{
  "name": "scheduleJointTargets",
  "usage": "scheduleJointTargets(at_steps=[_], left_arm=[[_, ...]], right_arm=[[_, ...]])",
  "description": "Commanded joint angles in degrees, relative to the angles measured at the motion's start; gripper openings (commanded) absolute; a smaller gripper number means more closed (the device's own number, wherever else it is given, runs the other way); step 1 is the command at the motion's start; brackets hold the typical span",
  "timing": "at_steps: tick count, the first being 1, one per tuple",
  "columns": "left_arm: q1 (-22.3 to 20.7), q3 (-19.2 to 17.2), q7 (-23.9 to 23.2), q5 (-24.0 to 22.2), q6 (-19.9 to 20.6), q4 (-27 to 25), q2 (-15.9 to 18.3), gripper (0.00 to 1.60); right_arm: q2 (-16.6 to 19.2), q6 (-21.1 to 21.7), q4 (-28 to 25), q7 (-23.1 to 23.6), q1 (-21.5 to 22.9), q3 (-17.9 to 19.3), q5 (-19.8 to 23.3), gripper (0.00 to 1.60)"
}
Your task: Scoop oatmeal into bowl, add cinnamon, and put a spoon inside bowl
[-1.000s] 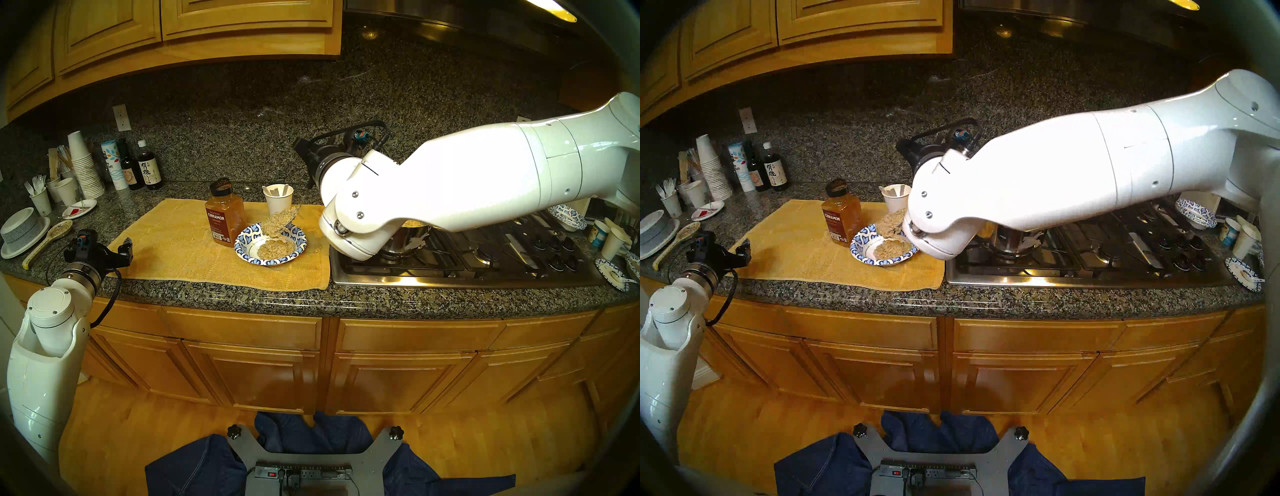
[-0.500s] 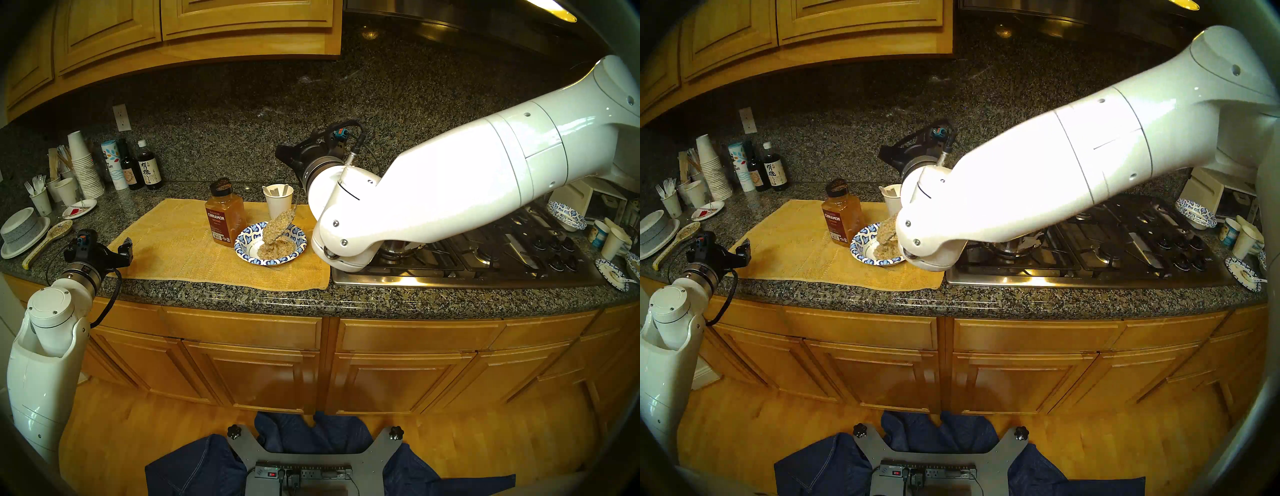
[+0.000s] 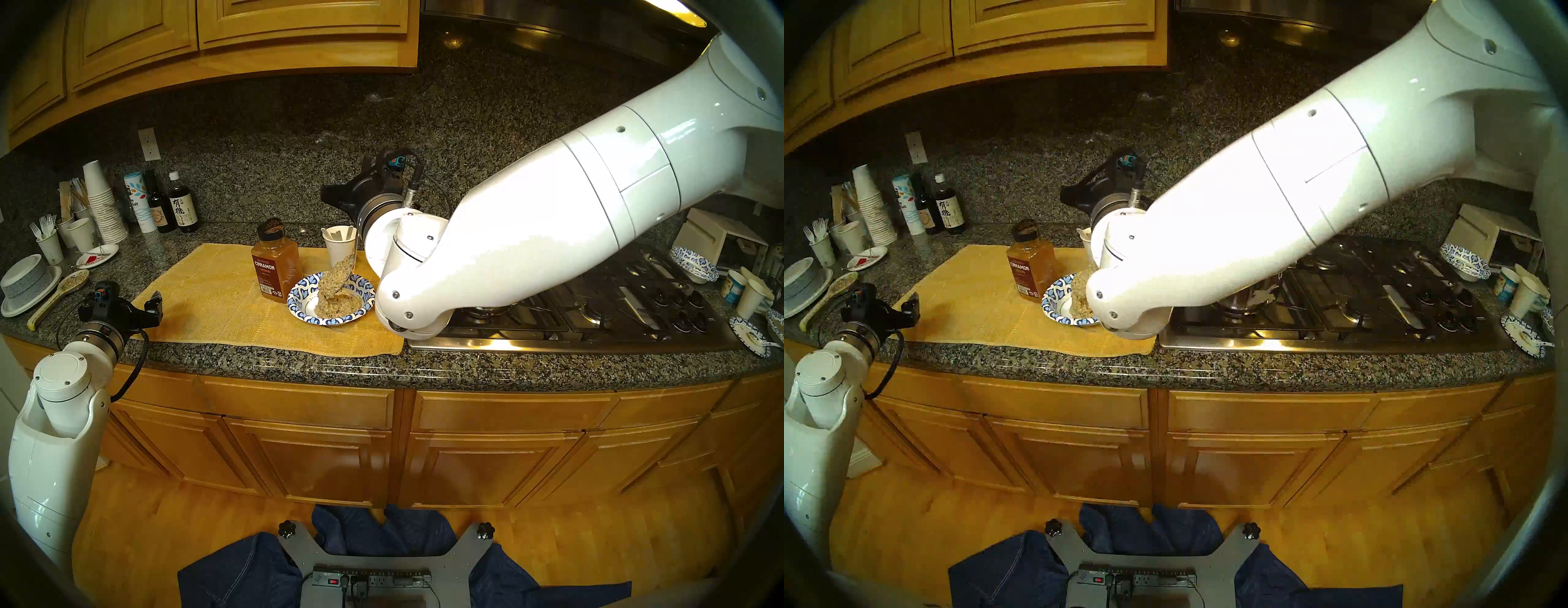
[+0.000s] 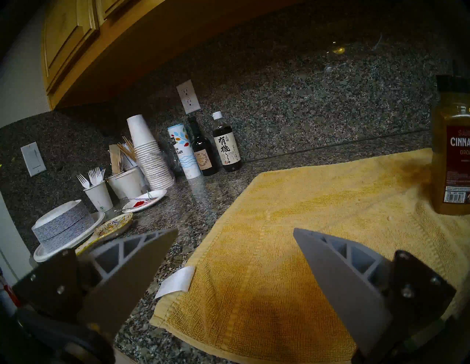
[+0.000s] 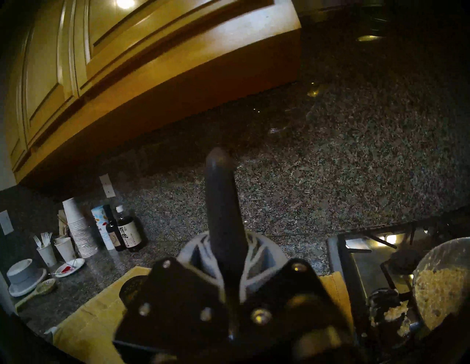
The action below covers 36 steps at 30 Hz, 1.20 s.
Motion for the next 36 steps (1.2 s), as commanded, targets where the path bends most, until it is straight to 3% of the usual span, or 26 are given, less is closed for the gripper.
scheduleJointTargets(at_steps=[1, 22, 36], left_arm=[[-1.0, -1.0, 0.1, 0.1, -0.7, -1.3, 0.7, 1.6], [-1.0, -1.0, 0.1, 0.1, -0.6, -1.3, 0.7, 1.6], [-1.0, -1.0, 0.1, 0.1, -0.6, -1.3, 0.7, 1.6]], right_arm=[[-3.3, -0.1, 1.8, -5.4, 5.0, -1.2, -1.5, 0.0], [-14.2, -0.1, 5.1, -6.2, 8.9, -10.3, -3.4, 0.0], [-17.4, -0.1, 6.3, -5.9, 11.8, -14.3, -5.0, 0.0]])
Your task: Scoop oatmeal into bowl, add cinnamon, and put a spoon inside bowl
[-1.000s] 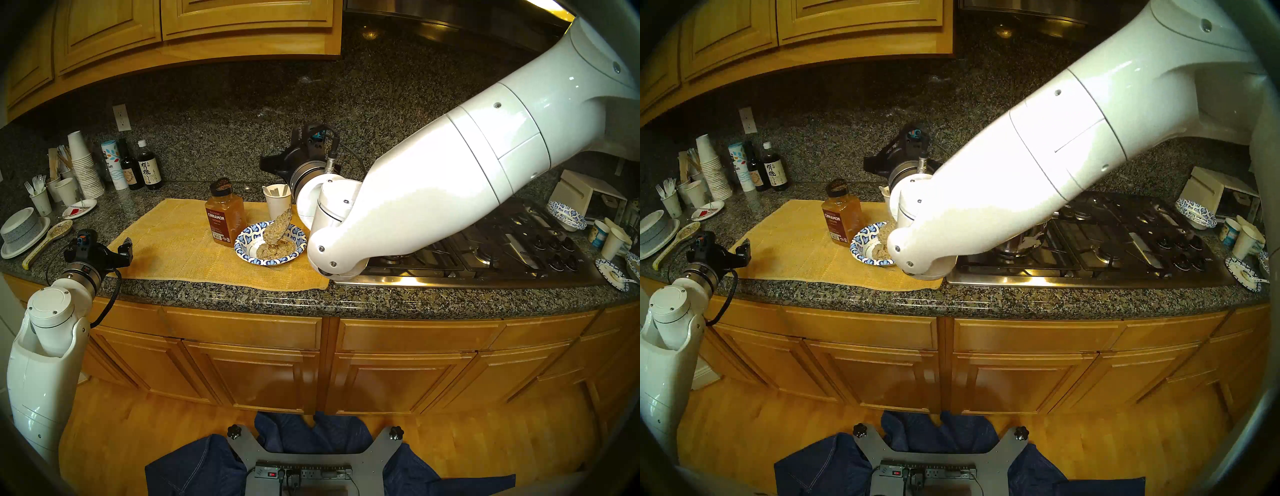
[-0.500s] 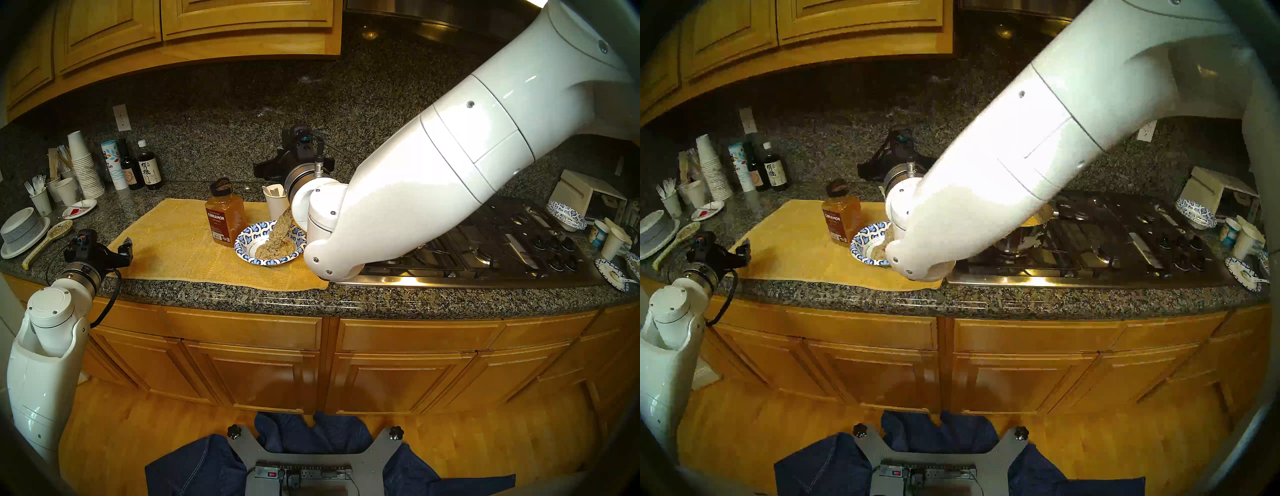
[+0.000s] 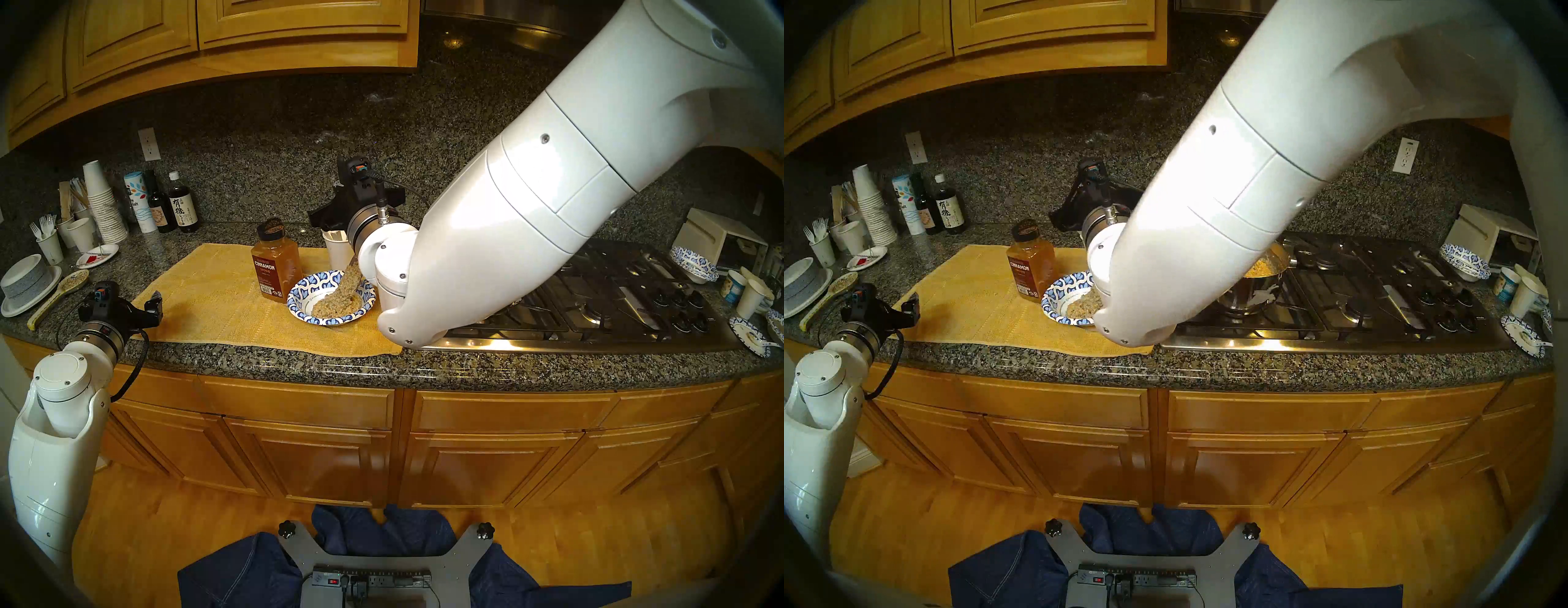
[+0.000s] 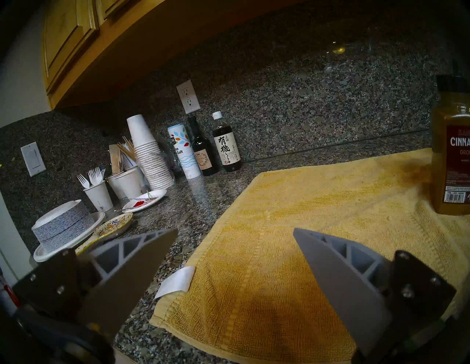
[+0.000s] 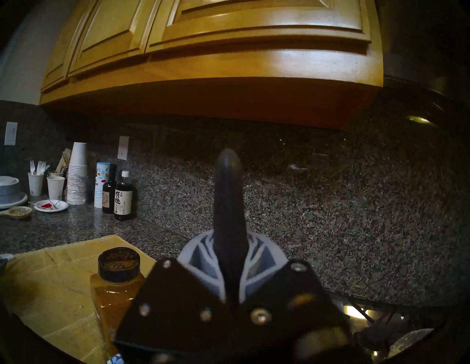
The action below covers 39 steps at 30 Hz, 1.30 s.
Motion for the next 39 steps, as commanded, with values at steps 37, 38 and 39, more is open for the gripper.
scheduleJointTargets(at_steps=[37, 38, 39], left_arm=[[-1.1, -1.0, 0.1, 0.1, -0.6, -1.2, 0.7, 1.6], [-1.1, -1.0, 0.1, 0.1, -0.6, -1.2, 0.7, 1.6], [-1.1, -1.0, 0.1, 0.1, -0.6, -1.2, 0.7, 1.6]], right_arm=[[-4.6, -0.1, 0.4, -5.7, 8.5, -3.0, -2.0, 0.0], [-4.4, -0.1, 0.7, -5.5, 8.7, -3.1, -2.0, 0.0], [-4.4, -0.1, 1.1, -5.3, 9.0, -3.4, -2.1, 0.0]])
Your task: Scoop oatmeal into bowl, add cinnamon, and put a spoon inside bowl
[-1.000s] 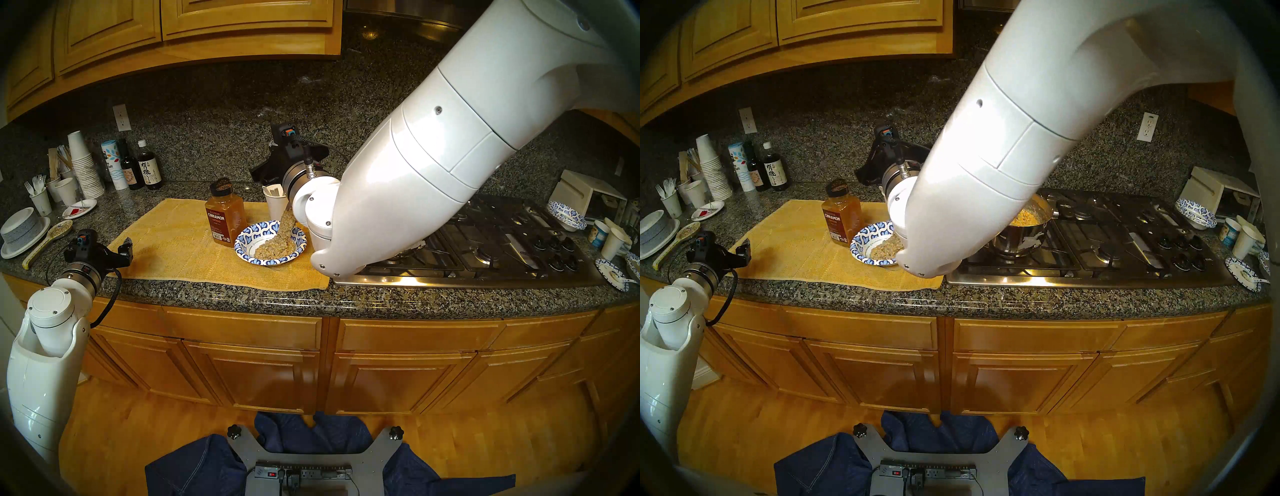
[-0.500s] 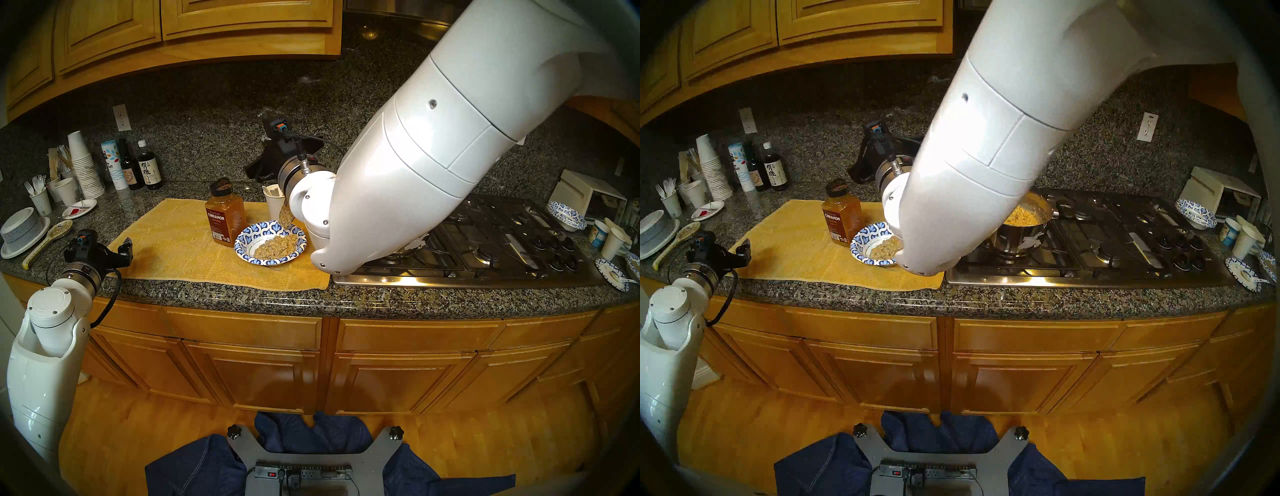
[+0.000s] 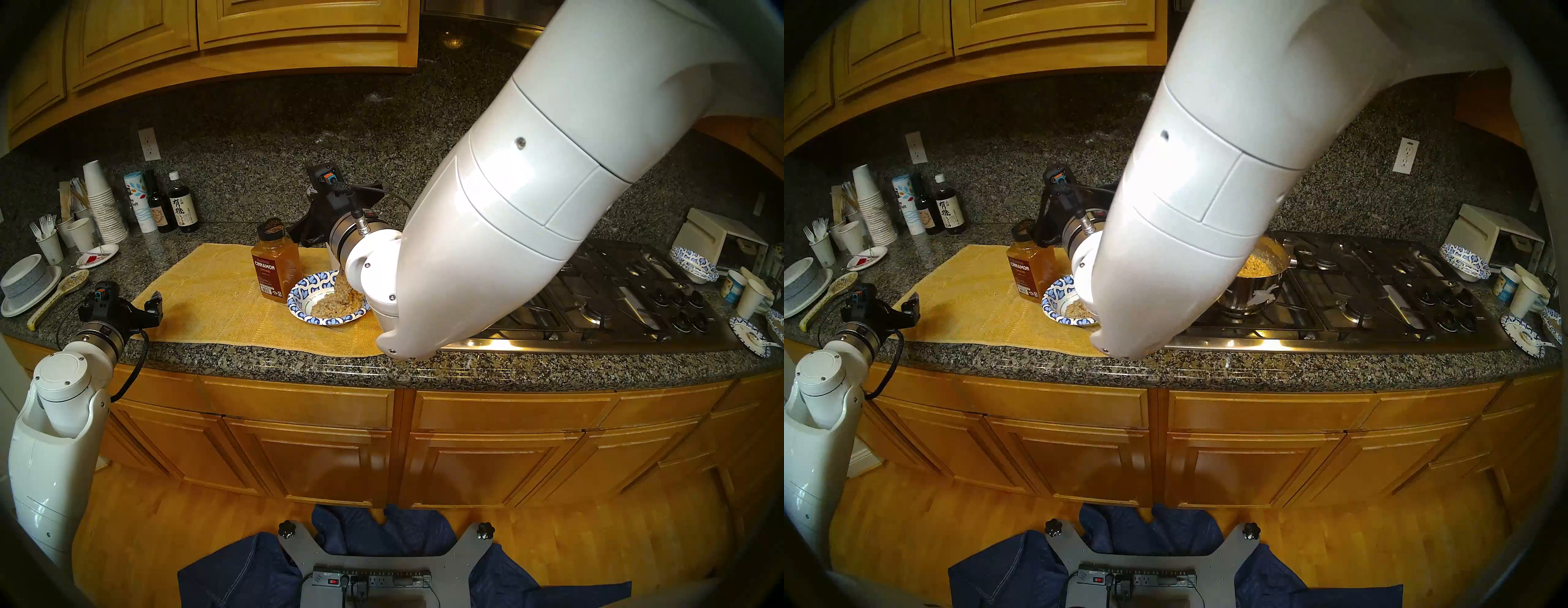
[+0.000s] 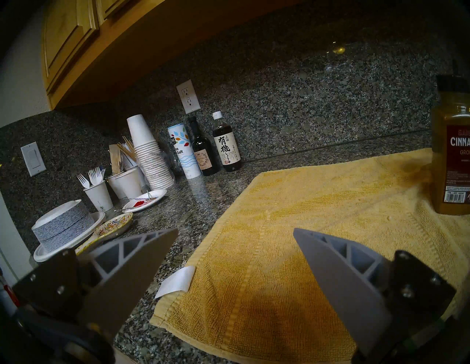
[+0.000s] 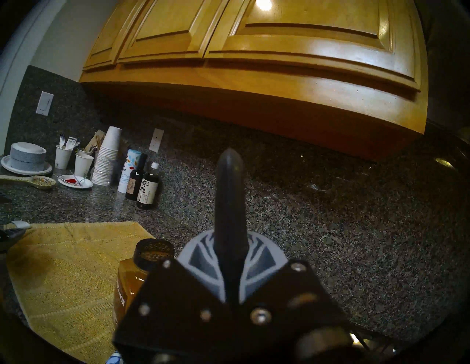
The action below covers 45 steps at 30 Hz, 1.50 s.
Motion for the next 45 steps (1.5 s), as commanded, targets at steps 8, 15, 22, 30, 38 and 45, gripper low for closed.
scheduleJointTargets(at_steps=[8, 15, 22, 30, 38, 45], left_arm=[[-1.0, -1.0, 0.1, 0.1, -0.6, -1.3, 0.7, 1.6], [-1.0, -1.0, 0.1, 0.1, -0.7, -1.3, 0.7, 1.6], [-1.0, -1.0, 0.1, 0.1, -0.7, -1.3, 0.7, 1.6], [-1.0, -1.0, 0.1, 0.1, -0.6, -1.3, 0.7, 1.6], [-1.0, -1.0, 0.1, 0.1, -0.6, -1.2, 0.7, 1.6], [-1.0, -1.0, 0.1, 0.1, -0.6, -1.3, 0.7, 1.6]], right_arm=[[2.0, -0.1, 4.0, -6.2, 4.8, -0.9, -1.2, 0.0], [2.3, -0.1, 1.2, -6.1, 4.1, 0.5, -1.3, 0.0], [2.1, -0.1, -1.7, -6.6, 2.9, 2.5, -2.1, 0.0], [2.6, -0.1, -0.4, -6.0, 3.1, 2.1, -2.2, 0.0], [3.4, -0.1, 1.7, -5.6, 4.0, 1.2, -2.5, 0.0], [3.6, -0.1, 2.4, -6.3, 4.1, 0.7, -3.2, 0.0]])
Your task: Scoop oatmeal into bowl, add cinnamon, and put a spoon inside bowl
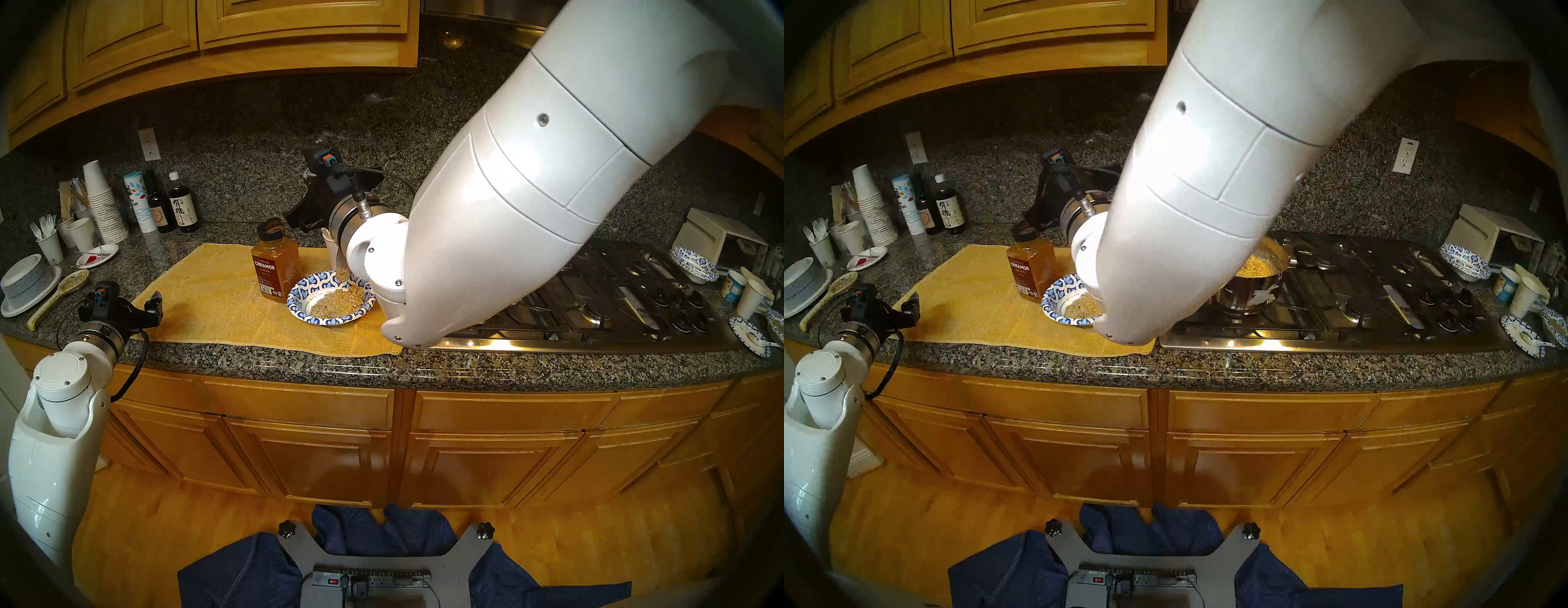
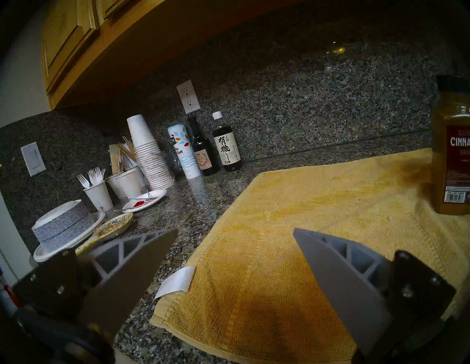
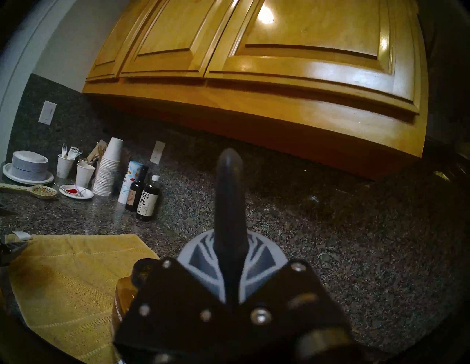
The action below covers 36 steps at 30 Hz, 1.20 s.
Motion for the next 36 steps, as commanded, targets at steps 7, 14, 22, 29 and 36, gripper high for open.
scheduleJointTargets(at_steps=[7, 14, 22, 29, 36], left_arm=[[-1.0, -1.0, 0.1, 0.1, -0.6, -1.3, 0.7, 1.6], [-1.0, -1.0, 0.1, 0.1, -0.7, -1.3, 0.7, 1.6], [-1.0, -1.0, 0.1, 0.1, -0.6, -1.3, 0.7, 1.6], [-1.0, -1.0, 0.1, 0.1, -0.6, -1.3, 0.7, 1.6], [-1.0, -1.0, 0.1, 0.1, -0.6, -1.3, 0.7, 1.6]], right_arm=[[1.9, -0.1, 0.9, -6.2, 1.4, 0.5, -0.9, 0.0], [1.8, -0.1, -0.8, -5.5, 1.1, 1.0, -0.8, 0.0], [1.3, -0.1, -1.4, -5.9, 1.0, 0.8, -1.6, 0.0], [1.3, -0.1, -1.5, -5.8, 0.9, 0.7, -2.3, 0.0], [1.1, -0.1, -2.1, -6.3, 0.8, 0.7, -3.7, 0.0]])
